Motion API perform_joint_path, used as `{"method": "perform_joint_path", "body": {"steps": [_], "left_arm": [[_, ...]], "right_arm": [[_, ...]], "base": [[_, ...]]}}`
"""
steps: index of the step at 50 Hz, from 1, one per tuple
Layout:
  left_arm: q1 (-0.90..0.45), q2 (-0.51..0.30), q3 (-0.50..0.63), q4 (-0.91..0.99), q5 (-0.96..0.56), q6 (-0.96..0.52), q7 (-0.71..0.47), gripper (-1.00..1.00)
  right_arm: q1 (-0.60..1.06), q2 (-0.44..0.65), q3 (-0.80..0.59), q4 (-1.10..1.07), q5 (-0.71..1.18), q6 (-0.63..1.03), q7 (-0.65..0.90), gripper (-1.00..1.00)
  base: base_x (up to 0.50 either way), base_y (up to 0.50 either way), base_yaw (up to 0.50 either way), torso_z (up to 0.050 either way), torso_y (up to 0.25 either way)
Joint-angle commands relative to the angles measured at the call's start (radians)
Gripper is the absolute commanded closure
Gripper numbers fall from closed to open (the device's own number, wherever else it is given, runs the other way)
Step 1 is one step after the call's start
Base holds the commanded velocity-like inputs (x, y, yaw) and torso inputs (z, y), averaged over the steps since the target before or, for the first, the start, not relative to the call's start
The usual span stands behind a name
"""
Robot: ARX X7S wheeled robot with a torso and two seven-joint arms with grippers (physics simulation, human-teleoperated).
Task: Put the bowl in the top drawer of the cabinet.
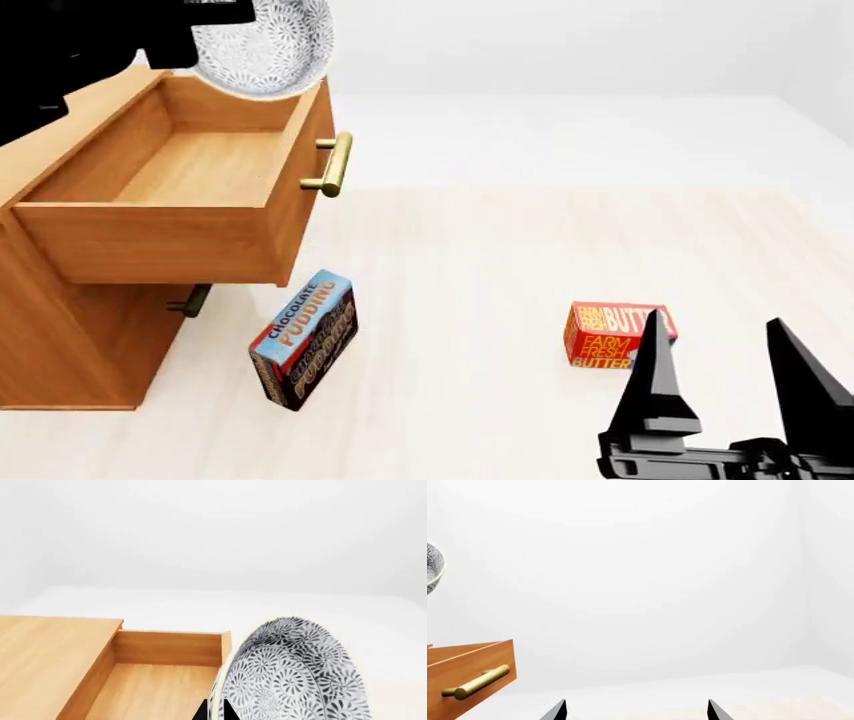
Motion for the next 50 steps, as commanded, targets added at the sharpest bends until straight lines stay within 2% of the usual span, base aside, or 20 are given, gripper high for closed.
{"method": "perform_joint_path", "body": {"steps": [1, 26, 50], "left_arm": [[0.033, -0.033, 0.012, -0.001, 0.132, 0.024, 0.041, 1.0], [0.112, 0.014, 0.117, -0.076, 0.414, 0.13, 0.124, 1.0], [0.145, 0.041, 0.178, -0.134, 0.532, 0.18, 0.13, 1.0]], "right_arm": [[-0.006, 0.001, -0.01, 0.011, -0.009, -0.018, -0.002, -1.0], [-0.014, 0.017, -0.01, 0.017, -0.009, -0.034, 0.002, -1.0], [-0.025, 0.023, -0.01, 0.037, -0.009, -0.064, -0.002, -1.0]], "base": [[0.0, 0.0, 0.0, 0.0, 0.0], [0.0, 0.0, 0.0, 0.0, 0.0], [0.0, 0.0, 0.0, 0.0, 0.001]]}}
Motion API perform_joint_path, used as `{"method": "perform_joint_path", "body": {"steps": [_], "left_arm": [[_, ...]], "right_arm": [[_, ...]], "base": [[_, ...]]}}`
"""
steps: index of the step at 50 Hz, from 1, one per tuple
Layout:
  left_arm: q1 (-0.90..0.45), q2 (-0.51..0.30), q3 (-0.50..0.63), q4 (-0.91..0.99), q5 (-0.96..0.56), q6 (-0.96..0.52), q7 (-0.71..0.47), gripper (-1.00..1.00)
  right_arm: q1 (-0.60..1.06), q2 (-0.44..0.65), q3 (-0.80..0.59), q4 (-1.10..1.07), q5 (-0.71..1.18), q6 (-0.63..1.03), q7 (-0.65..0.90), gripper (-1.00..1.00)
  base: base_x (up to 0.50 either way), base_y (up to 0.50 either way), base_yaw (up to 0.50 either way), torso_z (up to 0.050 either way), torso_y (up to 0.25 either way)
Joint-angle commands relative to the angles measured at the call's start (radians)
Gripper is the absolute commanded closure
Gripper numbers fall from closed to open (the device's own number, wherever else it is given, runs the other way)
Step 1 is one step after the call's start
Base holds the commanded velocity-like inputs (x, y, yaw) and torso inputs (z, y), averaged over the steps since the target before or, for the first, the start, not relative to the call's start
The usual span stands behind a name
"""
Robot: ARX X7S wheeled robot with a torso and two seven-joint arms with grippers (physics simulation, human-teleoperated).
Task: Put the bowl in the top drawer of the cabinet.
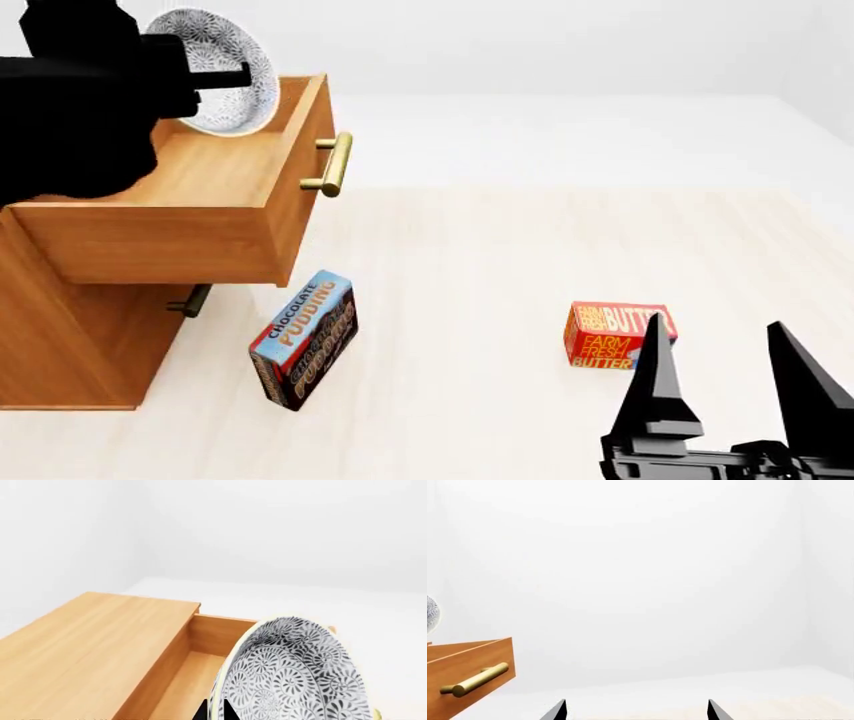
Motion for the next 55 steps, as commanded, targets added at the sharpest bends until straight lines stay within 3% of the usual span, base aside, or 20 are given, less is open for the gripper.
{"method": "perform_joint_path", "body": {"steps": [1, 23, 55], "left_arm": [[0.007, 0.011, 0.027, -0.029, 0.06, 0.011, -0.006, 1.0], [0.01, 0.007, 0.081, -0.117, 0.151, 0.022, -0.012, 1.0], [-0.049, 0.122, 0.238, -0.368, 0.297, 0.022, 0.179, 1.0]], "right_arm": [[-0.009, 0.001, -0.001, 0.009, -0.003, -0.017, -0.003, -1.0], [-0.012, 0.005, -0.007, 0.017, -0.004, -0.027, 0.0, -1.0], [0.019, 0.019, -0.016, 0.016, 0.007, 0.0, 0.019, -1.0]], "base": [[0.0, 0.0, 0.0, 0.0, 0.0], [0.0, 0.0, 0.0, 0.0, 0.0], [0.0, 0.0, 0.0, 0.0, 0.001]]}}
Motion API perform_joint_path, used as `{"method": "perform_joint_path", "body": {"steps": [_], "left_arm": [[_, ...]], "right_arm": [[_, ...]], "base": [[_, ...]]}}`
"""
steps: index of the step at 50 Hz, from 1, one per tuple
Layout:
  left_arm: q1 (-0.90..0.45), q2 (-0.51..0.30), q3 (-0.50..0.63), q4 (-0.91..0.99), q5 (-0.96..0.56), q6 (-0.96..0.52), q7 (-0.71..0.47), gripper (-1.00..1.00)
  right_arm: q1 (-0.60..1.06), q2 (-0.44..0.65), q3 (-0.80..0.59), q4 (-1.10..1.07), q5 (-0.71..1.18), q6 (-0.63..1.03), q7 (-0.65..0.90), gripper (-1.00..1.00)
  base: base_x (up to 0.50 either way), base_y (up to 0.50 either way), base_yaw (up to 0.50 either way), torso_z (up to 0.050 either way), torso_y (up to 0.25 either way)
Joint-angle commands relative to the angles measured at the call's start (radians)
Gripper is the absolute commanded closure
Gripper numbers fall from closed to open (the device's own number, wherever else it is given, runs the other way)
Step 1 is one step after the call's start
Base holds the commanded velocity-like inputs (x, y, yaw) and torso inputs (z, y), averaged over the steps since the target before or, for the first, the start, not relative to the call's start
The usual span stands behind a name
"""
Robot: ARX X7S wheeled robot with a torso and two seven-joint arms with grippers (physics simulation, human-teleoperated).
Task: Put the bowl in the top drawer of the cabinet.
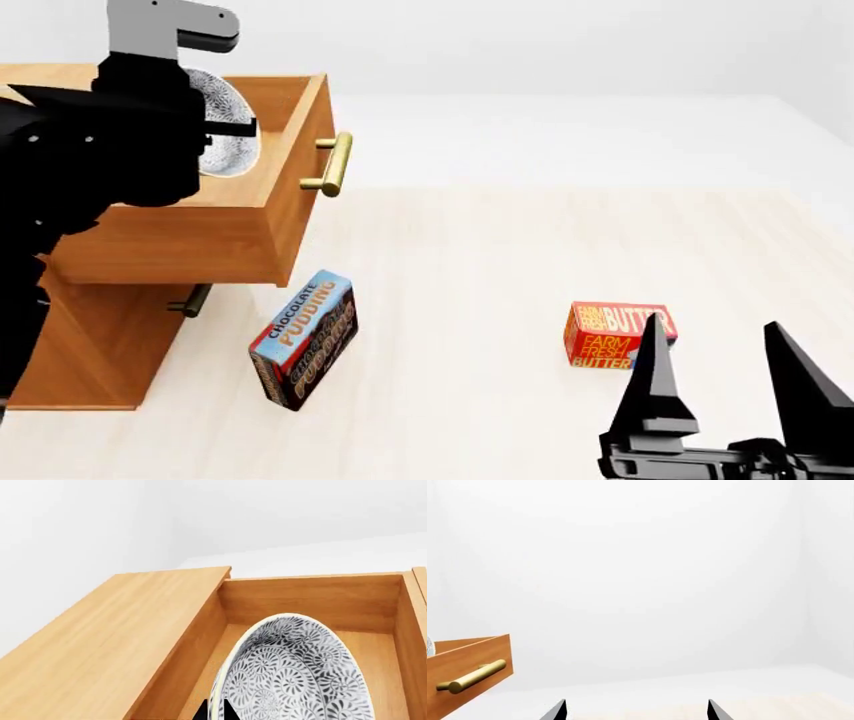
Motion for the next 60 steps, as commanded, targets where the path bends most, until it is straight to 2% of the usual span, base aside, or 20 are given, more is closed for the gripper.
{"method": "perform_joint_path", "body": {"steps": [1, 18, 28, 48, 49, 60], "left_arm": [[-0.02, 0.032, 0.041, -0.081, 0.06, 0.004, 0.046, 1.0], [-0.035, 0.055, 0.084, -0.15, 0.117, 0.018, 0.069, 1.0], [-0.029, 0.084, 0.123, -0.2, 0.142, 0.019, 0.119, 1.0], [-0.032, 0.079, 0.111, -0.238, 0.133, 0.015, 0.128, 1.0], [-0.033, 0.077, 0.107, -0.238, 0.13, 0.013, 0.126, -1.0], [-0.041, 0.055, 0.087, -0.203, 0.117, 0.001, 0.091, -1.0]], "right_arm": [[0.007, 0.006, 0.001, 0.002, 0.007, 0.003, 0.005, -1.0], [0.006, 0.004, -0.005, 0.02, 0.004, -0.011, 0.0, -1.0], [0.005, 0.008, -0.004, 0.016, 0.004, -0.011, 0.004, -1.0], [0.016, 0.004, -0.019, 0.034, 0.002, -0.013, 0.002, -1.0], [0.018, 0.004, -0.02, 0.033, 0.002, -0.011, 0.003, -1.0], [0.023, 0.01, -0.023, 0.019, 0.002, 0.002, 0.013, -1.0]], "base": [[0.0, 0.0, 0.0, 0.0, 0.0], [0.0, 0.0, 0.0, 0.001, 0.001], [0.0, 0.0, 0.0, 0.0, 0.0], [0.0, 0.0, 0.0, 0.0, 0.001], [0.0, 0.0, 0.0, 0.0, 0.0], [0.0, 0.0, 0.0, 0.0, 0.0]]}}
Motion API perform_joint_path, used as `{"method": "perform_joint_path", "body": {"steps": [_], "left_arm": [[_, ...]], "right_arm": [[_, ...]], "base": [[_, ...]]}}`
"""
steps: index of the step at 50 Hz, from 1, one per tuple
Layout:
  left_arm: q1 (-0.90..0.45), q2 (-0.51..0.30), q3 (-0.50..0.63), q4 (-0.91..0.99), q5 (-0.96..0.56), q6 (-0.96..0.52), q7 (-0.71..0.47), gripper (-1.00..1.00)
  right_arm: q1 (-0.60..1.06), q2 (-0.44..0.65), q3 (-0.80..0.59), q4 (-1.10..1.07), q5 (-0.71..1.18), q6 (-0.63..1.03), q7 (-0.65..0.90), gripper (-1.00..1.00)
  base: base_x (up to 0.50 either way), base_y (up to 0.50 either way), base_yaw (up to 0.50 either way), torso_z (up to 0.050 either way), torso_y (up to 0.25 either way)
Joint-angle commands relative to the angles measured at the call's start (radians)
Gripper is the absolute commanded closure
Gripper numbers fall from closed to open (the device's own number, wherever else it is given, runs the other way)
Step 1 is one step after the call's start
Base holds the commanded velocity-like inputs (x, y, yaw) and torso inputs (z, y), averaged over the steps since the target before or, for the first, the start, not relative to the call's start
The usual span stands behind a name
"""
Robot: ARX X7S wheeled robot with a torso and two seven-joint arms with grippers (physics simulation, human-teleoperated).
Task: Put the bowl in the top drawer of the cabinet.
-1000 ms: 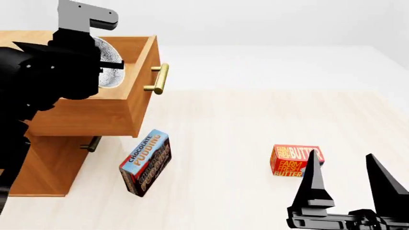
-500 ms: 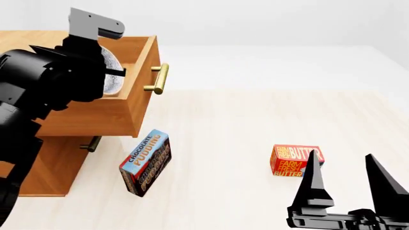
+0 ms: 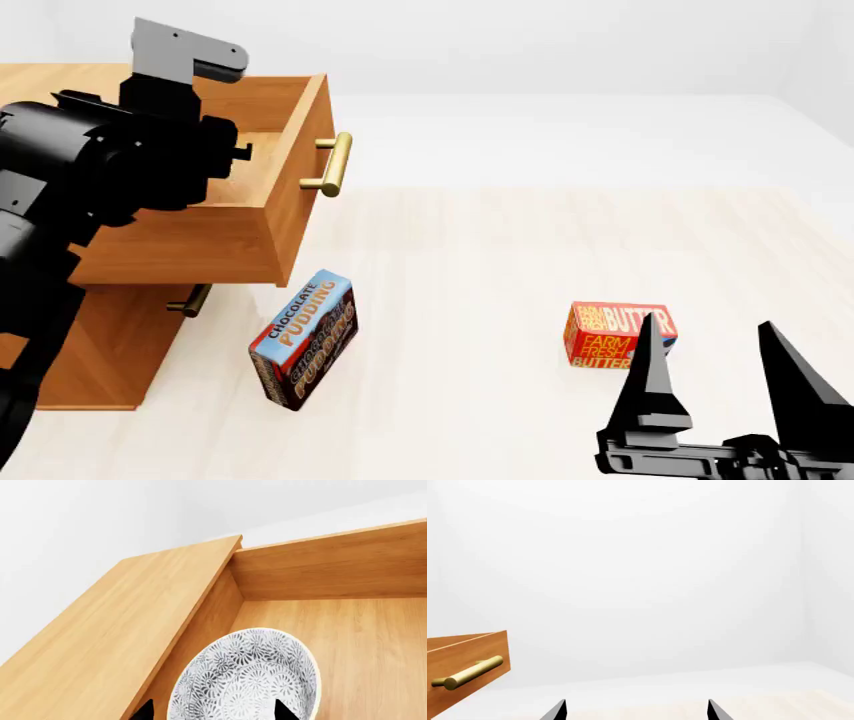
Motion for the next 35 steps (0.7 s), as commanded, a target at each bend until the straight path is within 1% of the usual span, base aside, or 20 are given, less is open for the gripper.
{"method": "perform_joint_path", "body": {"steps": [1, 14, 21, 29, 35], "left_arm": [[-0.01, -0.02, -0.02, 0.028, -0.006, -0.013, -0.03, -1.0], [-0.059, -0.059, -0.048, 0.18, -0.051, -0.076, -0.084, -1.0], [-0.063, -0.121, -0.105, 0.346, -0.142, -0.132, -0.128, -1.0], [-0.007, -0.203, -0.172, 0.537, -0.252, -0.162, -0.202, -1.0], [0.073, -0.27, -0.229, 0.701, -0.346, -0.15, -0.261, -1.0]], "right_arm": [[0.005, 0.004, -0.005, -0.01, 0.0, 0.01, 0.008, -1.0], [0.014, 0.009, -0.012, -0.021, 0.0, 0.022, 0.016, -1.0], [0.008, 0.01, -0.01, -0.017, 0.0, 0.007, 0.012, -1.0], [0.015, 0.005, -0.019, -0.006, -0.002, 0.003, 0.007, -1.0], [0.029, 0.012, -0.024, -0.021, 0.001, 0.02, 0.013, -1.0]], "base": [[0.0, 0.0, 0.0, 0.0, 0.0], [0.0, 0.0, 0.0, 0.0, 0.0], [0.0, 0.0, 0.0, 0.0, 0.0], [0.0, 0.0, 0.0, 0.0, 0.0], [0.0, 0.0, 0.0, 0.0, 0.0]]}}
